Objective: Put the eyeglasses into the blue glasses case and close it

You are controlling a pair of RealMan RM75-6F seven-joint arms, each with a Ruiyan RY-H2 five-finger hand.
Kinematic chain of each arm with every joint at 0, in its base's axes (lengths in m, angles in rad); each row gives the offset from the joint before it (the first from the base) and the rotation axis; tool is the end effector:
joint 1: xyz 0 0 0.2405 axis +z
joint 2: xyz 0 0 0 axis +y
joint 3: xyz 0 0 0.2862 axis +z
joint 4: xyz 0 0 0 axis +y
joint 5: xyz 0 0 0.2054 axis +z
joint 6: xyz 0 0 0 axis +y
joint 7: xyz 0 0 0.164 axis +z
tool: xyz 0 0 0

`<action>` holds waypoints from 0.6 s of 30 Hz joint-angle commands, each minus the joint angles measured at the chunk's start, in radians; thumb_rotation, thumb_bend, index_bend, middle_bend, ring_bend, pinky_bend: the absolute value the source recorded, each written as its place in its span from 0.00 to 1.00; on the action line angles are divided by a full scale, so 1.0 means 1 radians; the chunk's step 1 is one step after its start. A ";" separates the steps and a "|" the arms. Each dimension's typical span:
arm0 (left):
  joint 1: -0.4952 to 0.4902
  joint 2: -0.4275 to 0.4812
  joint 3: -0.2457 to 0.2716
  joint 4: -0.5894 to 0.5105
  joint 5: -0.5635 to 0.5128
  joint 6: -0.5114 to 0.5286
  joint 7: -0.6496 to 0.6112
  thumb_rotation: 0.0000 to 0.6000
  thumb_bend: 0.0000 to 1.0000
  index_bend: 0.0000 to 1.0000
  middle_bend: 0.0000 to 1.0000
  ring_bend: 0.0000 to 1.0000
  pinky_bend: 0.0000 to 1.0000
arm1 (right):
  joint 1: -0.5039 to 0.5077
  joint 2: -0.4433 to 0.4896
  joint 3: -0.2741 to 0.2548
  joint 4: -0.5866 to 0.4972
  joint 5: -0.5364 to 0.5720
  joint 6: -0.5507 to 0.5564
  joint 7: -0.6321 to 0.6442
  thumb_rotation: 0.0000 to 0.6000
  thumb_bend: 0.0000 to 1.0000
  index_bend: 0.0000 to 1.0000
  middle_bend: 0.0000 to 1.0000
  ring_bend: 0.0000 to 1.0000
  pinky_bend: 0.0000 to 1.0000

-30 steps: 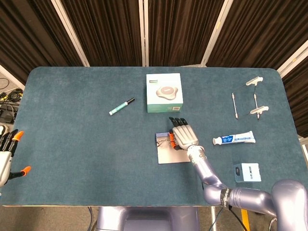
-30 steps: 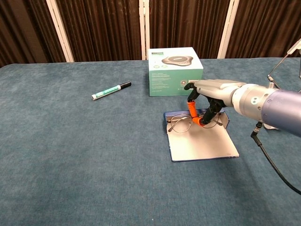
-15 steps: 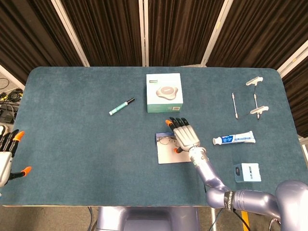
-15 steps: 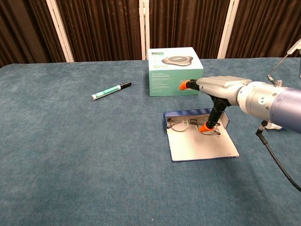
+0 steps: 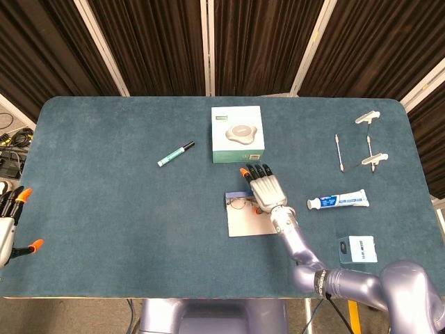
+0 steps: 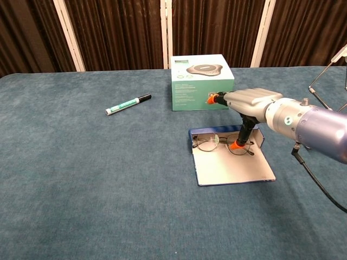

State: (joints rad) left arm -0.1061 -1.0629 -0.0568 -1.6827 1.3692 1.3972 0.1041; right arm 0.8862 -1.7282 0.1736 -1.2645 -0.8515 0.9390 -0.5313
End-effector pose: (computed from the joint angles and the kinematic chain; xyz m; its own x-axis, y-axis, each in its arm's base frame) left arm -0.3453 0.2091 0.1847 0.4561 0.0853 0.8858 0.8822 0.0879 -0.4627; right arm -0.1527 -0.4137 -0.0695 0.5426 -0.2745 0.7939 -0.8316 -0.3085 0.4617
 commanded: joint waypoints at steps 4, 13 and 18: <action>-0.003 0.001 -0.001 0.003 -0.005 -0.006 -0.006 1.00 0.00 0.00 0.00 0.00 0.00 | 0.008 -0.020 0.019 0.049 -0.010 -0.007 0.003 1.00 0.07 0.10 0.00 0.00 0.00; -0.003 0.004 -0.001 0.003 -0.005 -0.009 -0.017 1.00 0.00 0.00 0.00 0.00 0.00 | 0.003 -0.042 0.033 0.094 -0.036 0.011 0.010 1.00 0.07 0.11 0.00 0.00 0.00; -0.004 0.004 0.002 0.001 0.001 -0.007 -0.013 1.00 0.00 0.00 0.00 0.00 0.00 | -0.021 0.000 0.019 0.025 -0.092 0.036 0.027 1.00 0.07 0.11 0.00 0.00 0.00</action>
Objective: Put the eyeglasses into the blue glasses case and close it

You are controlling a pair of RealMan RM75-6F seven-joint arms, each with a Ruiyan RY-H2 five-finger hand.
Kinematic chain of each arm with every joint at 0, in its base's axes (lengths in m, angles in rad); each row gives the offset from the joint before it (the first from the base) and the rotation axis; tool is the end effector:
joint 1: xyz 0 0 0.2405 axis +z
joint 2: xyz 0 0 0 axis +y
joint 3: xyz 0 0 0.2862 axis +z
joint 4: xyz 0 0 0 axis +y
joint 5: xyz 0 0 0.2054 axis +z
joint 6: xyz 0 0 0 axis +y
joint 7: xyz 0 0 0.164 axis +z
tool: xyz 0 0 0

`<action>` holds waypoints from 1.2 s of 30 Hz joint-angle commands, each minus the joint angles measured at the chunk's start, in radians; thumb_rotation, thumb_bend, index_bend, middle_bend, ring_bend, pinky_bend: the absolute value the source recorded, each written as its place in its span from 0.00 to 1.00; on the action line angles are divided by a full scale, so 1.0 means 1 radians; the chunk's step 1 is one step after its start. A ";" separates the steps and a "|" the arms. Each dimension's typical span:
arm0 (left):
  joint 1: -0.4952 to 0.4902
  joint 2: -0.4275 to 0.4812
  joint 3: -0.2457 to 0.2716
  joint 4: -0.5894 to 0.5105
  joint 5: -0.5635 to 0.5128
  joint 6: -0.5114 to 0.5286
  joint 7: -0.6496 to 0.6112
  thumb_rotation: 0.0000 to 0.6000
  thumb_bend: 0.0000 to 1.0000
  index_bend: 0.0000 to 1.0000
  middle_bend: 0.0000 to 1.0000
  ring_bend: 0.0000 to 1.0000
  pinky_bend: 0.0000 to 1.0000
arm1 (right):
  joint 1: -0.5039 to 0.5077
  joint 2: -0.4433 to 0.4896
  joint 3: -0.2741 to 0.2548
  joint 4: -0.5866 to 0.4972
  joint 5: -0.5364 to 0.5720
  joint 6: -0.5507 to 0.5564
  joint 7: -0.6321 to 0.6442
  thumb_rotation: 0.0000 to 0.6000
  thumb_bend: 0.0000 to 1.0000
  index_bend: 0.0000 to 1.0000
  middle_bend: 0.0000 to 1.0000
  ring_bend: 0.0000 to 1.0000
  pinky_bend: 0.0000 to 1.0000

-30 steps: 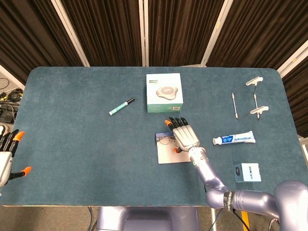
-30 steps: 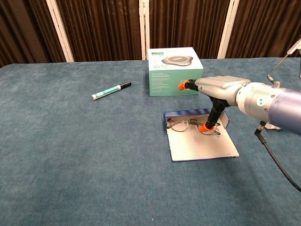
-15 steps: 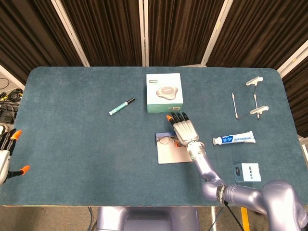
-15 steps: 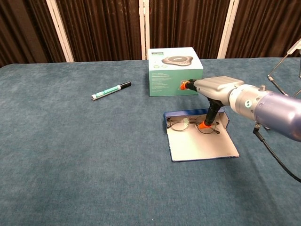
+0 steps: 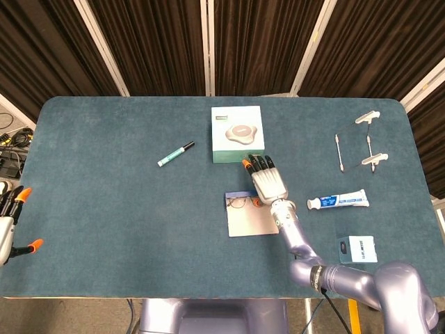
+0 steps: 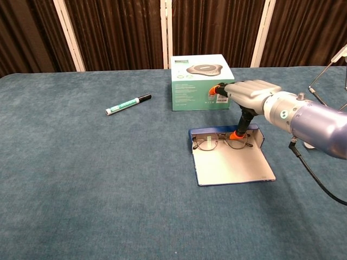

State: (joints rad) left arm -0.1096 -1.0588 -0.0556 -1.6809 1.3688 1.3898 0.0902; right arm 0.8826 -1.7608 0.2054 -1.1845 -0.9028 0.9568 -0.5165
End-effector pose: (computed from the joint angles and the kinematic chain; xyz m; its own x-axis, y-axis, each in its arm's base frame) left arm -0.3458 0.2101 0.1851 0.4484 0.0905 0.8892 0.8860 0.0862 -0.4556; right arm -0.1522 -0.4264 -0.0653 0.5503 -0.2064 0.8090 -0.8238 -0.2920 0.4859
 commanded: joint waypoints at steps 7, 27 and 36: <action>0.002 0.000 0.003 -0.006 0.009 0.007 0.003 1.00 0.00 0.00 0.00 0.00 0.00 | -0.061 0.126 -0.063 -0.204 -0.137 0.043 0.039 1.00 0.08 0.14 0.00 0.00 0.00; 0.013 0.001 0.015 -0.019 0.043 0.037 0.018 1.00 0.00 0.00 0.00 0.00 0.00 | -0.163 0.147 -0.239 -0.245 -0.419 0.074 0.075 1.00 0.16 0.21 0.00 0.00 0.00; 0.010 -0.001 0.011 -0.014 0.033 0.029 0.017 1.00 0.00 0.00 0.00 0.00 0.00 | -0.179 0.111 -0.230 -0.176 -0.450 0.060 0.107 1.00 0.16 0.23 0.00 0.00 0.00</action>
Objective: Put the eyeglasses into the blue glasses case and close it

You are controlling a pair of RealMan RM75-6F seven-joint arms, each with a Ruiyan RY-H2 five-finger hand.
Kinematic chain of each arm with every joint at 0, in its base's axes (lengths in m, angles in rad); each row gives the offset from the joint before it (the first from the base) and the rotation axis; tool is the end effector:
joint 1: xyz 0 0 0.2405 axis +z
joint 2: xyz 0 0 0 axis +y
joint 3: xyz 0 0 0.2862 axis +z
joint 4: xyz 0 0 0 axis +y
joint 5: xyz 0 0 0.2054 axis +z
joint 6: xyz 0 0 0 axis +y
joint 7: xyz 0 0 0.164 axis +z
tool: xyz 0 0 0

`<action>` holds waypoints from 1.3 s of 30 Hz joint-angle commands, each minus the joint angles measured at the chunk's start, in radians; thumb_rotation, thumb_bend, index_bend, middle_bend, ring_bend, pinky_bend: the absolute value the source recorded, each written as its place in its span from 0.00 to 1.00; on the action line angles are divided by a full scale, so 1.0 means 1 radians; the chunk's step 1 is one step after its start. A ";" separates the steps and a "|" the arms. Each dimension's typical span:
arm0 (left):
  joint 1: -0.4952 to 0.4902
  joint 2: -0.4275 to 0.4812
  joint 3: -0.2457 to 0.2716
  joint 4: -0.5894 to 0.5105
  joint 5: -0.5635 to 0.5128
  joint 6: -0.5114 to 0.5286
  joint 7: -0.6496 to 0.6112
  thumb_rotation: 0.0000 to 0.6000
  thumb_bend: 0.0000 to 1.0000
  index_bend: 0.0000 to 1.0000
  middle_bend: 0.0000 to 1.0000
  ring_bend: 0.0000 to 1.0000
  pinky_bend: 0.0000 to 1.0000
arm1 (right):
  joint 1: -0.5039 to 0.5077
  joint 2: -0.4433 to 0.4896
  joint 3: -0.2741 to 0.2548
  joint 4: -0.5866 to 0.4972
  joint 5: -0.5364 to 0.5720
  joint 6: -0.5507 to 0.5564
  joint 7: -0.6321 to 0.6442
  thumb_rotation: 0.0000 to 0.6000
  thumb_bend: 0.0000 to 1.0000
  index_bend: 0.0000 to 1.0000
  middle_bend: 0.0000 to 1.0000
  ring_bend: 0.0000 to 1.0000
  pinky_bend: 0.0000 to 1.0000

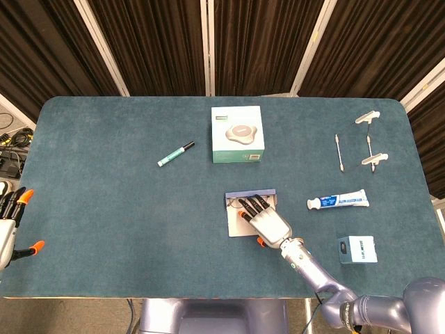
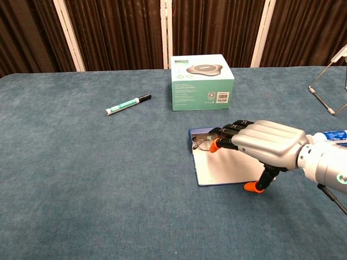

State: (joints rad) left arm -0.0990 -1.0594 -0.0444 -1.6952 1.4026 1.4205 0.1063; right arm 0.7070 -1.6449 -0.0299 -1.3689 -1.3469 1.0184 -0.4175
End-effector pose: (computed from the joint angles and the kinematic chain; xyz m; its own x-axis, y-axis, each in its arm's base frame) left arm -0.3394 0.2045 0.1842 0.4577 0.0758 0.8859 0.8845 0.0627 -0.4623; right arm -0.1854 -0.3264 -0.0698 0.6700 -0.1885 0.7181 -0.6612 -0.5914 0.4616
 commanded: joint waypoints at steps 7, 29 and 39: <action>-0.003 -0.004 -0.002 0.002 -0.006 -0.006 0.007 1.00 0.00 0.00 0.00 0.00 0.00 | -0.008 0.000 0.026 0.020 -0.011 -0.009 0.022 1.00 0.17 0.24 0.00 0.00 0.00; -0.004 -0.006 -0.001 0.001 -0.009 -0.008 0.011 1.00 0.00 0.00 0.00 0.00 0.00 | -0.026 -0.028 0.038 0.062 -0.032 -0.040 0.016 1.00 0.17 0.25 0.00 0.00 0.00; -0.005 -0.007 -0.001 0.000 -0.010 -0.009 0.016 1.00 0.00 0.00 0.00 0.00 0.00 | -0.029 -0.034 0.046 0.070 -0.041 -0.047 0.016 1.00 0.34 0.33 0.00 0.00 0.00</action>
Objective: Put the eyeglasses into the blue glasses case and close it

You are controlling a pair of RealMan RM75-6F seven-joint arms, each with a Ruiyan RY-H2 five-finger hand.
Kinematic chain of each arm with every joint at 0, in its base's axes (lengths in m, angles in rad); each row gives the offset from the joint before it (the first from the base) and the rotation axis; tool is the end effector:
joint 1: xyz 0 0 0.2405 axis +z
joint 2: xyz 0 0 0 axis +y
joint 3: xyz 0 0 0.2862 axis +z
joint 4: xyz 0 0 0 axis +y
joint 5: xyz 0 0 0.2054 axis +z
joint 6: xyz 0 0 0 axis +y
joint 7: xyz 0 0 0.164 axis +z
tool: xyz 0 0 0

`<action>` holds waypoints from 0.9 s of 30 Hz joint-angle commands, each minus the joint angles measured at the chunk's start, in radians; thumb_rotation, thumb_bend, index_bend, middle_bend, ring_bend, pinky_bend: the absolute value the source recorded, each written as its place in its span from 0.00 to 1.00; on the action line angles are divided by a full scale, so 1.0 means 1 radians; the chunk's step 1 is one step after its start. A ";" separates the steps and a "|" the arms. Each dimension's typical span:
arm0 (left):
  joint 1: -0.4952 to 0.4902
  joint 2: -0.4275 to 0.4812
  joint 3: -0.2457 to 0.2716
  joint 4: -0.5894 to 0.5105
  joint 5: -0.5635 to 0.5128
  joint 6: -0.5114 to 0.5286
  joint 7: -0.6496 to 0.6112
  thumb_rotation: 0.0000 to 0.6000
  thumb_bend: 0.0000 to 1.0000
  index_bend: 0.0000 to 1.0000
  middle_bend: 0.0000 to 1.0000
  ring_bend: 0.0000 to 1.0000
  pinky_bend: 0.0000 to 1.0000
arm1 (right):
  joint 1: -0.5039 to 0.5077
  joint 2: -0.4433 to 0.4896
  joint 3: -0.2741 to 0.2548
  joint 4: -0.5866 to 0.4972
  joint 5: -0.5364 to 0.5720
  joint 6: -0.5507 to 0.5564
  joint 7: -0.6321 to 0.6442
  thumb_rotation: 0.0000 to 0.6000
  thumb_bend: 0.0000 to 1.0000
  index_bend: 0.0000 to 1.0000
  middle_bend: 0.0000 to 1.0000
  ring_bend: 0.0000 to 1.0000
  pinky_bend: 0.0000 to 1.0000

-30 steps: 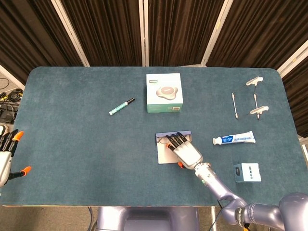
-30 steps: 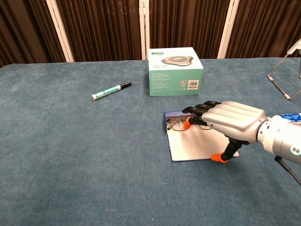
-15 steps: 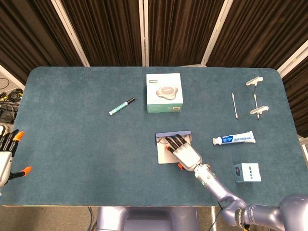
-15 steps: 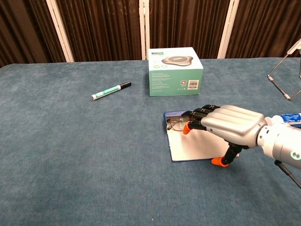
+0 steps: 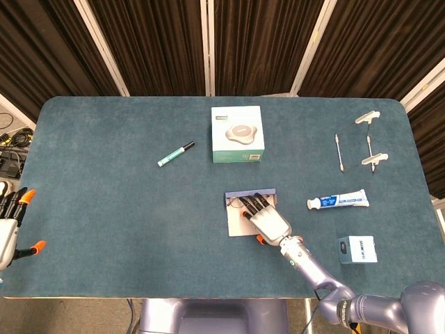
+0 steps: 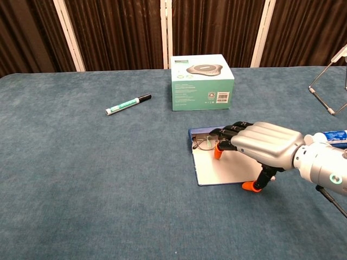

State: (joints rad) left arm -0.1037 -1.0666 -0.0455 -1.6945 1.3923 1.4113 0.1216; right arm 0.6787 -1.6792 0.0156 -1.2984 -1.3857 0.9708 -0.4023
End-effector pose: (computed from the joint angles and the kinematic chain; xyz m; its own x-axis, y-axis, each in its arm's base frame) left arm -0.3401 0.2061 0.1811 0.4634 0.0842 0.8821 0.8807 0.0662 -0.4690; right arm -0.1924 -0.3317 -0.0783 0.6773 -0.1893 0.7110 -0.6602 -0.5828 0.4738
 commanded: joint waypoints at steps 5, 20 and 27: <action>0.000 0.000 0.000 0.000 -0.001 0.000 0.001 1.00 0.00 0.00 0.00 0.00 0.00 | -0.003 -0.001 0.006 0.003 -0.014 0.009 0.011 1.00 0.44 0.38 0.02 0.00 0.00; 0.000 0.001 -0.001 0.000 -0.002 0.000 -0.001 1.00 0.00 0.00 0.00 0.00 0.00 | -0.002 -0.004 0.030 0.010 -0.019 0.014 0.030 1.00 0.48 0.41 0.02 0.00 0.00; -0.001 -0.001 -0.001 0.001 -0.003 -0.002 0.002 1.00 0.00 0.00 0.00 0.00 0.00 | 0.002 -0.021 0.050 0.036 -0.004 0.009 0.030 1.00 0.48 0.41 0.03 0.00 0.00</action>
State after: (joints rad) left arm -0.1053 -1.0672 -0.0460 -1.6939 1.3896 1.4089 0.1232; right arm 0.6794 -1.6985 0.0637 -1.2646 -1.3915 0.9805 -0.3721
